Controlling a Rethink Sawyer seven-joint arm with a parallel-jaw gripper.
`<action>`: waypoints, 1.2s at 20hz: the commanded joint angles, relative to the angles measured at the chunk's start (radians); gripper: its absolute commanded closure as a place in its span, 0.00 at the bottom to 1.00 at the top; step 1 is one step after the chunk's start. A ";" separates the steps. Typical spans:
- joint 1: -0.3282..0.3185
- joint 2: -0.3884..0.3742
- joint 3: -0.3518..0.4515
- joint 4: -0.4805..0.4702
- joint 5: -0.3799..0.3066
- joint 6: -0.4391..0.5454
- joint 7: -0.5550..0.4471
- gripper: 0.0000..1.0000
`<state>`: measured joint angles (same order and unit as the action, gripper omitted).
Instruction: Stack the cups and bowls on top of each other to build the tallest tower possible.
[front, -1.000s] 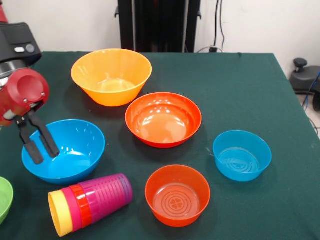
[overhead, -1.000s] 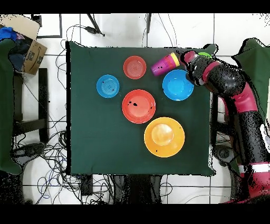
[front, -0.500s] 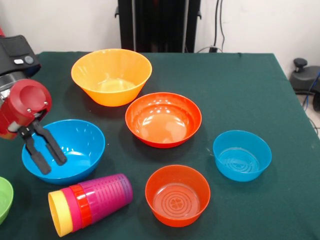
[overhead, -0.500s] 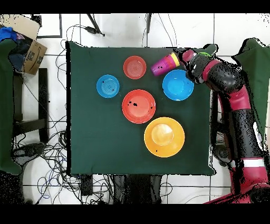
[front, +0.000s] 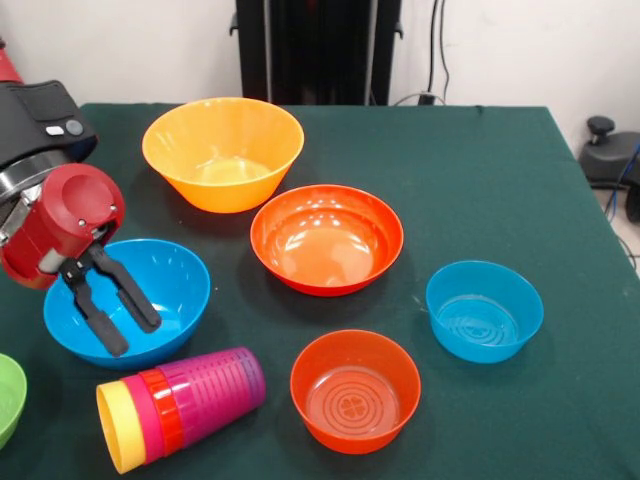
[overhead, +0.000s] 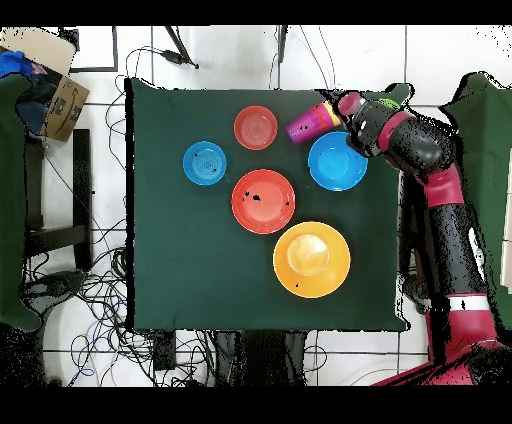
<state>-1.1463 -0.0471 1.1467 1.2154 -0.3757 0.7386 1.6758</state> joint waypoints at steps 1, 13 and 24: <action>0.038 0.039 -0.025 -0.154 -0.029 0.138 -0.414 0.00; 0.052 0.127 0.002 -0.298 0.001 0.238 -0.597 0.00; 0.021 0.163 0.027 -0.202 0.035 0.186 -0.616 0.00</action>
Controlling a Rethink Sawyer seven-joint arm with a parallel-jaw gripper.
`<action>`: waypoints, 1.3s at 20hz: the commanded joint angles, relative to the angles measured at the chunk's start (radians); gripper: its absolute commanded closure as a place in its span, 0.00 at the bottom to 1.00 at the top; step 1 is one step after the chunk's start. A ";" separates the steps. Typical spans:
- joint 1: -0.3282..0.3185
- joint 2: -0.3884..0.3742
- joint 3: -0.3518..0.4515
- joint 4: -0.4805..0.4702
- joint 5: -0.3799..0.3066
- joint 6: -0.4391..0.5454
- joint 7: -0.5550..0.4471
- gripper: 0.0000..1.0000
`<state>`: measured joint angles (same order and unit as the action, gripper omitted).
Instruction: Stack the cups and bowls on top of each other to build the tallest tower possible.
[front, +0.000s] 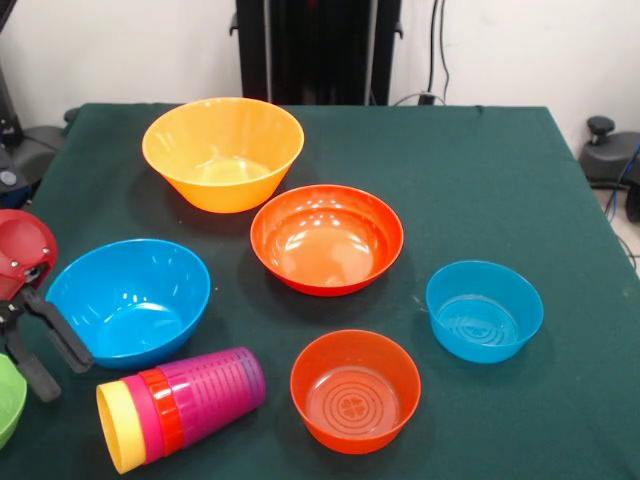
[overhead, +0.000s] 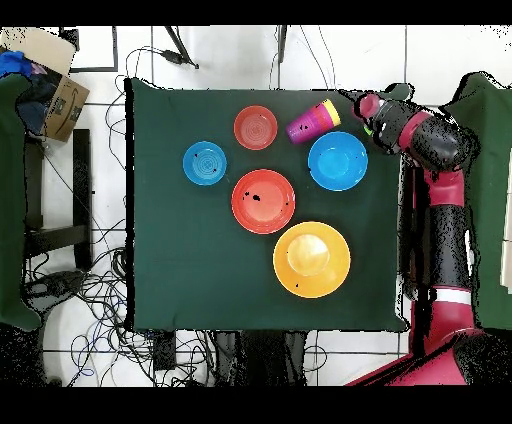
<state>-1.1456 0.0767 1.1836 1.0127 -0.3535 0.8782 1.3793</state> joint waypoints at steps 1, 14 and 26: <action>0.019 0.041 -0.009 0.004 0.013 0.044 -0.318 0.00; 0.005 0.057 -0.016 0.059 0.022 0.048 -0.292 0.00; 0.001 0.041 -0.023 0.098 0.014 0.070 -0.291 0.00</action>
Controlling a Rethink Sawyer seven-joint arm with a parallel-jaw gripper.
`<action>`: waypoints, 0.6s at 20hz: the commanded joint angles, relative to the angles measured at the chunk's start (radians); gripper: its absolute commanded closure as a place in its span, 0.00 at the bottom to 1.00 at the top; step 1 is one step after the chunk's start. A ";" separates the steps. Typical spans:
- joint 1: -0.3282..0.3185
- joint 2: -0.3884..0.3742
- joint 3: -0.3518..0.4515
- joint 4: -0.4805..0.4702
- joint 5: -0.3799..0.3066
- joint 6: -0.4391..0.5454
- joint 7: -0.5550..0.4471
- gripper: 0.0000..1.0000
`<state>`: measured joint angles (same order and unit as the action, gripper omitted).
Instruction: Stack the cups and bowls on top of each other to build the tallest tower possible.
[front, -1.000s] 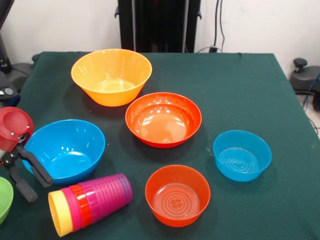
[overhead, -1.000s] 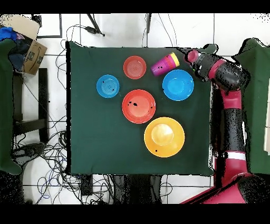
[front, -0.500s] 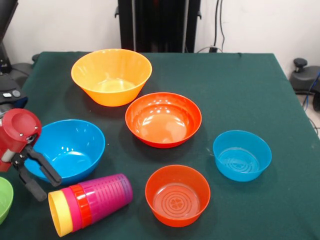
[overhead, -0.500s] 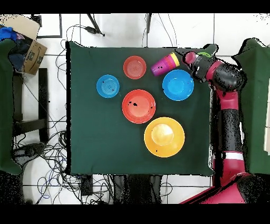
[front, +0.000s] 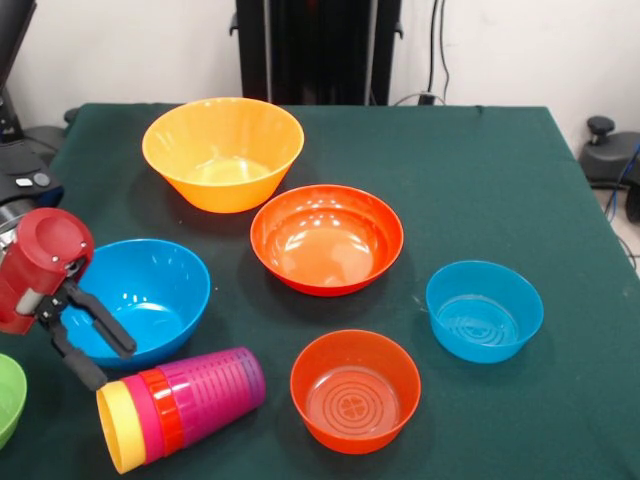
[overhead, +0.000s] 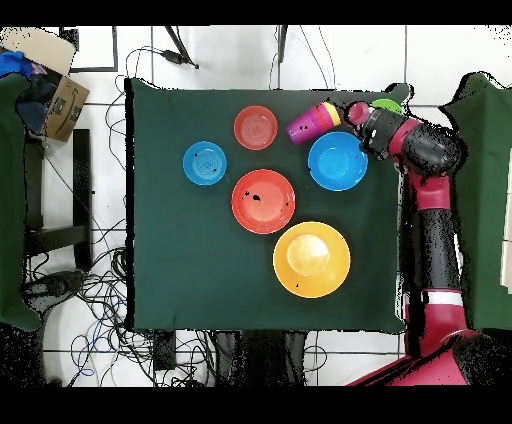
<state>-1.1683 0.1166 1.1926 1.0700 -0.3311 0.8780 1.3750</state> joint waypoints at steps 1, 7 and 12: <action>0.022 0.000 -0.032 0.044 -0.008 0.069 -0.285 0.00; 0.032 0.007 -0.039 0.016 -0.019 0.066 -0.305 0.00; 0.056 -0.014 -0.095 -0.038 -0.058 0.132 -0.343 0.00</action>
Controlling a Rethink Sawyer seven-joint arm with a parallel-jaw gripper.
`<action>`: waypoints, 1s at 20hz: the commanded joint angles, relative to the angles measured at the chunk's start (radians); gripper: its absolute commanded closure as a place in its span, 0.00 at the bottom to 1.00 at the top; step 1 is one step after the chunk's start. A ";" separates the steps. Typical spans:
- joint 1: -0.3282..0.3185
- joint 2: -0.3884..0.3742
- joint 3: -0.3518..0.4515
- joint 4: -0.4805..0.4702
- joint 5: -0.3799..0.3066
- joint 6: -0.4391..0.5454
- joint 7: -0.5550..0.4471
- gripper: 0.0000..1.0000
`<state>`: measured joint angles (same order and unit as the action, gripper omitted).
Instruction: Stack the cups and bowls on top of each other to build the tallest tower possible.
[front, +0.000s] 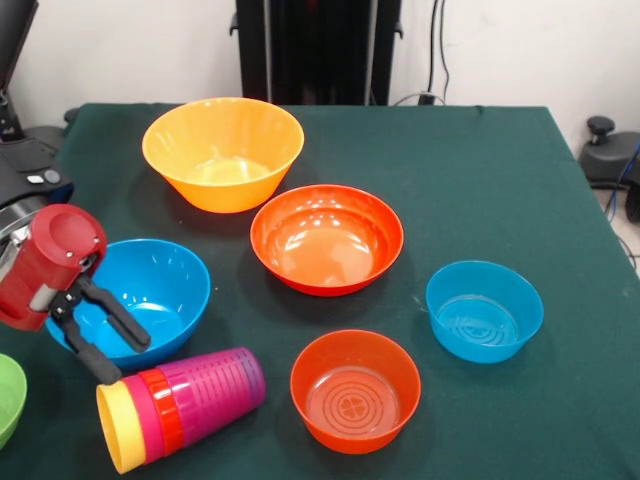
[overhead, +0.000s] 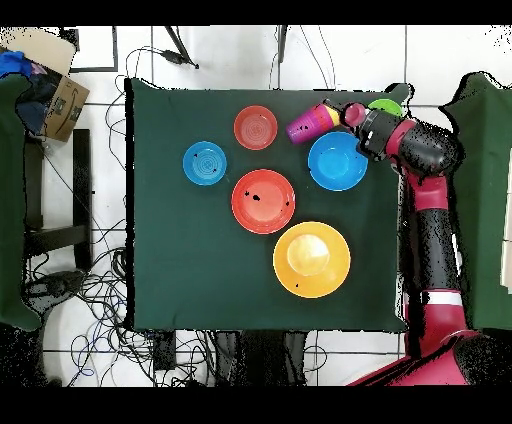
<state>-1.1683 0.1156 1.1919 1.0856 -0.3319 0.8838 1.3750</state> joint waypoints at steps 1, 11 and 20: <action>0.056 -0.011 -0.093 -0.062 -0.060 0.130 -0.357 0.00; 0.049 -0.023 -0.114 -0.112 -0.083 0.181 -0.395 0.00; 0.053 -0.073 -0.133 -0.164 -0.151 0.137 -0.368 0.00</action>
<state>-1.1659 0.0884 1.1699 1.0487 -0.3844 0.9756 1.3583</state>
